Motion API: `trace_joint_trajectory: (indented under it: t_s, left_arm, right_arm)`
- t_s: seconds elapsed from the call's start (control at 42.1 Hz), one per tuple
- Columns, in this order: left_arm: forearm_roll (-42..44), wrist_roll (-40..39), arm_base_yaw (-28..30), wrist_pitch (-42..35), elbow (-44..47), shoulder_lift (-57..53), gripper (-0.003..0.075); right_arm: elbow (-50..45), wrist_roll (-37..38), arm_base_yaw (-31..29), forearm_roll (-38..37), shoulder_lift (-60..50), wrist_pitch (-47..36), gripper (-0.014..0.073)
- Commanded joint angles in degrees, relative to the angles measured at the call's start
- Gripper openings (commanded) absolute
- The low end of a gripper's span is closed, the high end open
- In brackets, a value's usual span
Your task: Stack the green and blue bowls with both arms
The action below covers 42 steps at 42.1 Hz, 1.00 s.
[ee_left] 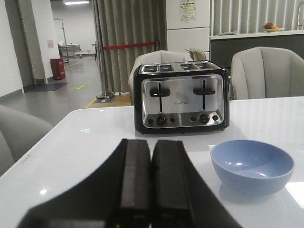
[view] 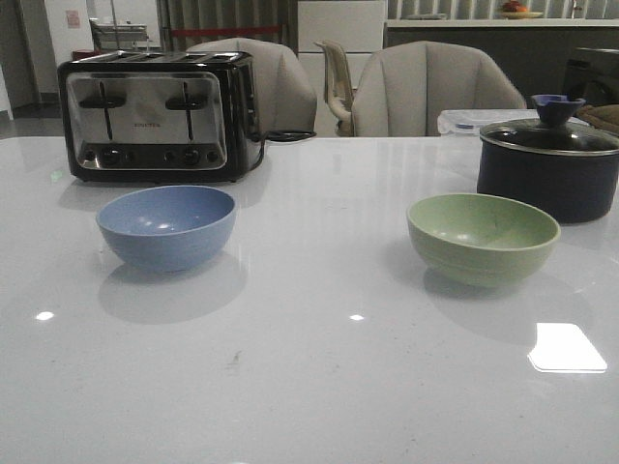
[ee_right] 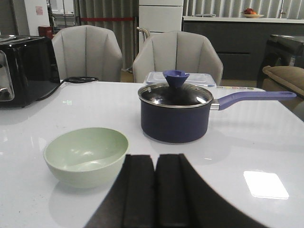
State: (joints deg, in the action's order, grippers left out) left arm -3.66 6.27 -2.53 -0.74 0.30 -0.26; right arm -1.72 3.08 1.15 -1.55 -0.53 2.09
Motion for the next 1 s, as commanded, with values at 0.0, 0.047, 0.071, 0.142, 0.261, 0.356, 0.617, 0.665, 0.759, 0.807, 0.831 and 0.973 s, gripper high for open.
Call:
trace_joint_trajectory:
  t_s: [0.0,0.047,0.071,0.142,0.261,0.356,0.617,0.665,0.759,0.807,0.831,0.973]
  left_arm:
    - [-0.4,-0.2,0.1,-4.9,1.2,-1.2,0.0101]
    - [-0.4,-0.2,0.1,-4.9,1.2,-1.2,0.0101]
    - [-0.4,-0.2,0.1,-4.9,1.2,-1.2,0.0101]
    - [-0.4,-0.2,0.1,-4.9,1.2,-1.2,0.0101]
    - [-0.4,-0.2,0.1,-4.9,1.2,-1.2,0.01]
    - [-0.4,-0.2,0.1,-4.9,1.2,-1.2,0.0101]
    - [-0.4,-0.2,0.1,-4.9,1.2,-1.2,0.0101]
    - [-0.4,-0.2,0.1,-4.9,1.2,-1.2,0.0101]
    - [-0.4,-0.2,0.1,-5.1,1.2,-1.2,0.0101]
    - [-0.4,-0.2,0.1,-6.2,1.2,-1.2,0.0101]
    - [-0.4,-0.2,0.1,-6.8,1.1,-1.2,0.0101]
    - [-0.7,-0.2,0.0,-8.9,-3.3,-1.2,0.0101]
  right_arm:
    - [0.2,0.1,-0.3,-0.4,-1.2,-5.4,0.004]
    - [0.2,0.1,-0.3,-0.4,-1.2,-5.4,0.004]
    - [0.2,0.1,-0.3,-0.4,-1.2,-5.4,0.004]
    - [0.2,0.1,-0.3,-0.4,-1.2,-5.4,0.004]
    - [0.2,0.1,-0.3,-0.4,-1.2,-5.4,0.004]
    - [0.2,0.1,-0.3,-0.4,-1.2,-5.4,0.004]
    - [0.2,0.1,-0.3,-0.4,-1.2,-5.4,0.004]
    - [0.2,0.1,-0.3,-0.4,-1.2,-5.4,0.004]
    - [0.2,0.1,-0.3,-0.4,-1.2,-6.2,0.004]
    - [0.2,0.1,-0.3,-0.4,-1.2,-6.9,0.004]
    - [0.4,0.1,-0.3,-0.4,-1.2,-7.1,0.004]
    - [6.5,0.1,-0.2,-0.4,-1.2,-3.8,0.004]
